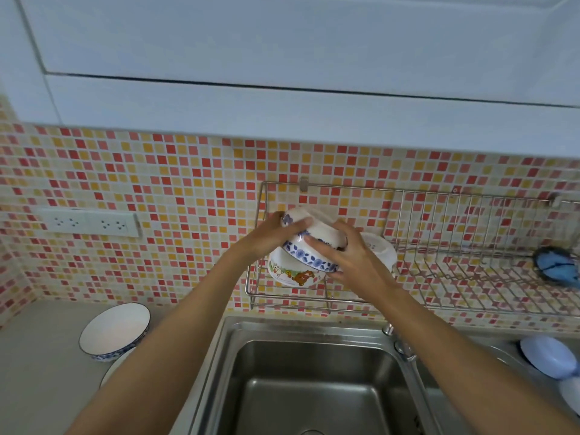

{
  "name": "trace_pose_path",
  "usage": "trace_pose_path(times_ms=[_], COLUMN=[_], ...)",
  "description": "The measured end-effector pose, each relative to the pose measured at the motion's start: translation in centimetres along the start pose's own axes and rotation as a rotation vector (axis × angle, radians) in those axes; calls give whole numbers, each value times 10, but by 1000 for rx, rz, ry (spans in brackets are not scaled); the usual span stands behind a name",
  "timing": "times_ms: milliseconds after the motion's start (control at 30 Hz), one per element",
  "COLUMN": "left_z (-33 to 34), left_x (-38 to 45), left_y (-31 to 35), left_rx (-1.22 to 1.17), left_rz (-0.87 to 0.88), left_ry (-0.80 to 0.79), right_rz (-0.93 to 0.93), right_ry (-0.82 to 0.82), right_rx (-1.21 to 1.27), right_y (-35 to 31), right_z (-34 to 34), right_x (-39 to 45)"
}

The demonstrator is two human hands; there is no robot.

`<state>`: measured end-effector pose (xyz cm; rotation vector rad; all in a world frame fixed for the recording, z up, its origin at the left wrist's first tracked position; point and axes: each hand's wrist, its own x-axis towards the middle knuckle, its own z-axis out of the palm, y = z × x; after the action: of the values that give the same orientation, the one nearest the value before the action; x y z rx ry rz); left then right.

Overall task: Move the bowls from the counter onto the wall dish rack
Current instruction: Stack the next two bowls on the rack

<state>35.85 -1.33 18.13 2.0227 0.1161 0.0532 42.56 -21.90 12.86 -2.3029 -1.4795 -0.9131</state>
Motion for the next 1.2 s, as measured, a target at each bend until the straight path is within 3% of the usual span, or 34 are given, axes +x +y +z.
trace_pose_path(times_ms=[267, 400, 567, 1200], left_z=[-11, -13, -6, 8], left_x=[-5, -5, -4, 8], left_y=[-21, -27, -31, -49], left_rx=[97, 72, 225, 628], left_rz=[17, 5, 14, -13], left_ry=[-76, -92, -82, -54], right_rz=[-152, -14, 99, 99], right_ry=[-160, -176, -227, -464], right_rx=[-42, 25, 92, -16], right_y=[11, 11, 15, 19], right_z=[11, 18, 27, 51], right_x=[7, 7, 4, 13])
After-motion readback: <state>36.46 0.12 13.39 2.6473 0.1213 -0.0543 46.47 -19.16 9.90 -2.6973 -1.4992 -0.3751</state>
